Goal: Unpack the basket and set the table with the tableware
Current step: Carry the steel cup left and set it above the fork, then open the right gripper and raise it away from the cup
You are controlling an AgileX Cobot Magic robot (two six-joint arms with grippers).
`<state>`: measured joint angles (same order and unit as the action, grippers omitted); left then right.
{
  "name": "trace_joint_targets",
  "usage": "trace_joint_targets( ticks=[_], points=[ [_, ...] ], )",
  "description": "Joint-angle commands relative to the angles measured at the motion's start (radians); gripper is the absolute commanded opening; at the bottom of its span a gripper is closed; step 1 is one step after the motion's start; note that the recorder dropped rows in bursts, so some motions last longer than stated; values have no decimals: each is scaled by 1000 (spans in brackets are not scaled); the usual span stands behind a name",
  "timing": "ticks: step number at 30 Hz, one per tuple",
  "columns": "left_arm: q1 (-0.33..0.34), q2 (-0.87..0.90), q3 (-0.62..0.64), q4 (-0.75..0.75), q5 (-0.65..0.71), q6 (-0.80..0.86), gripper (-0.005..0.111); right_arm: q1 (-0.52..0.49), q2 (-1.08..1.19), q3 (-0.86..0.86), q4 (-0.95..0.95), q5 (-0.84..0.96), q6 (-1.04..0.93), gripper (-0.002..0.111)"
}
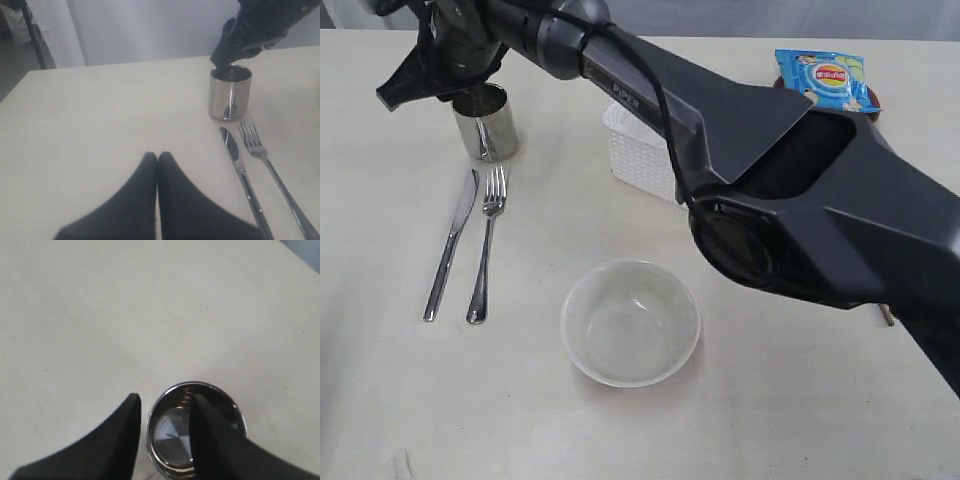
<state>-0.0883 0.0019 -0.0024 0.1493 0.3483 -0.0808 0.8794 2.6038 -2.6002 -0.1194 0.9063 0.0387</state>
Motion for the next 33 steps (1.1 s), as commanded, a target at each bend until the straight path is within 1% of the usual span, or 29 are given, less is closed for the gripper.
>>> trace_joint_targets(
  ticks=[1, 2, 4, 5, 6, 8, 11, 15, 18, 21, 23, 24, 27, 30, 33],
  points=[
    [-5, -2, 2, 0, -1, -2, 0, 1, -79, -4, 7, 74, 1, 32],
    [-5, -2, 2, 0, -1, -2, 0, 7, -94, -4, 15, 98, 1, 32],
    [-5, -2, 2, 0, -1, -2, 0, 13, -133, -4, 42, 156, -1, 25],
    [-5, -2, 2, 0, -1, -2, 0, 20, -148, -4, 61, 177, -1, 20],
    [-5, -2, 2, 0, -1, -2, 0, 20, -168, -4, 93, 203, -14, 12],
    [-5, -2, 2, 0, -1, -2, 0, 20, -198, -4, 156, 238, -52, -1],
    [-5, -2, 2, 0, -1, -2, 0, 20, -241, -4, 266, 307, -116, 0],
    [-5, -2, 2, 0, -1, -2, 0, 18, -301, -2, 263, 315, -124, 0],
    [-5, -2, 2, 0, -1, -2, 0, 16, -374, 51, 268, 315, -128, 0],
    [-5, -2, 2, 0, -1, -2, 0, 14, -461, 160, 270, 315, -141, 0],
    [-5, -2, 2, 0, -1, -2, 0, 7, -535, 268, 268, 315, -152, 0],
    [-5, -2, 2, 0, -1, -2, 0, -2, -575, 333, 268, 287, -163, 0],
    [-5, -2, 2, 0, -1, -2, 0, -27, -686, 526, 268, 157, -198, 0],
    [-5, -2, 2, 0, -1, -2, 0, -62, -816, 765, 253, -29, -219, 0],
    [-5, -2, 2, 0, -1, -2, 0, -110, -925, 964, 192, -207, -219, 0]
  ],
)
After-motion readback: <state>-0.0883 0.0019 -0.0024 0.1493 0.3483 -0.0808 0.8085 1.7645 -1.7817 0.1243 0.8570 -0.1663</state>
